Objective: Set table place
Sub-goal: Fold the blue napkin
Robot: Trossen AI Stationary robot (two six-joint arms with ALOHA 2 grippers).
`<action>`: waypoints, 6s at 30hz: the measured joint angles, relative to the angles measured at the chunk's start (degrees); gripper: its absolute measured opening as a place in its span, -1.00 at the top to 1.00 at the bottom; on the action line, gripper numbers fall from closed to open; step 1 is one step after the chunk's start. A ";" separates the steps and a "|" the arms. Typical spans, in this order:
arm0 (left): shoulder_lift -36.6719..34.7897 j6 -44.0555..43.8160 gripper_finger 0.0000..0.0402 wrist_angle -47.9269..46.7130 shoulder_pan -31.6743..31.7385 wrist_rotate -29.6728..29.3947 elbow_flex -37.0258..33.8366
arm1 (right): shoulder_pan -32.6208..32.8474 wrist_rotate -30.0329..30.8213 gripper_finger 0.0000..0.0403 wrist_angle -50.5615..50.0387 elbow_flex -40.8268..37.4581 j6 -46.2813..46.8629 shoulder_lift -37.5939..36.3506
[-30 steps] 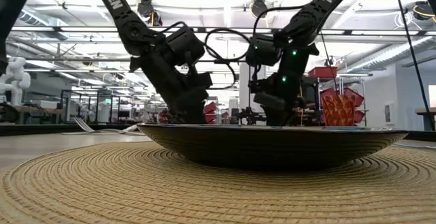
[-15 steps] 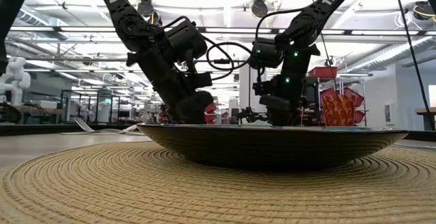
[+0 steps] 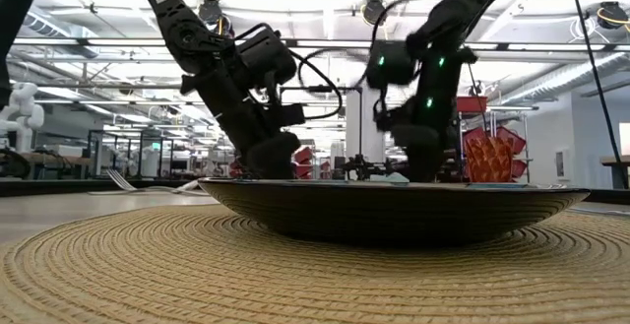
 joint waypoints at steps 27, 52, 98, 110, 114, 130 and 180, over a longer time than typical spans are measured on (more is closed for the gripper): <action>-11.67 22.70 0.06 -20.05 -11.23 -18.19 1.40 | 27.38 11.21 0.32 -5.19 0.37 -1.19 -8.28; -4.47 22.15 0.06 -14.05 -16.72 -24.50 1.42 | 27.16 15.22 0.32 -1.80 0.44 -1.74 -4.29; 2.31 24.91 0.92 -4.96 -12.30 -16.97 2.32 | 23.72 22.75 0.88 2.54 0.41 -7.20 4.87; 0.04 25.28 1.00 -11.27 -13.35 -18.00 2.36 | 26.13 19.58 1.00 1.90 1.84 -6.46 2.91; -2.63 25.23 1.00 -13.97 -14.36 -18.24 3.46 | 27.62 18.49 1.00 0.08 4.33 -6.43 1.14; -6.65 25.71 1.00 -22.37 -13.61 -17.66 10.62 | 25.03 11.58 1.00 -14.53 15.52 -2.80 0.69; 4.34 31.24 1.00 -5.31 2.54 -8.98 15.88 | 2.62 12.04 1.00 -12.81 7.60 -5.58 0.71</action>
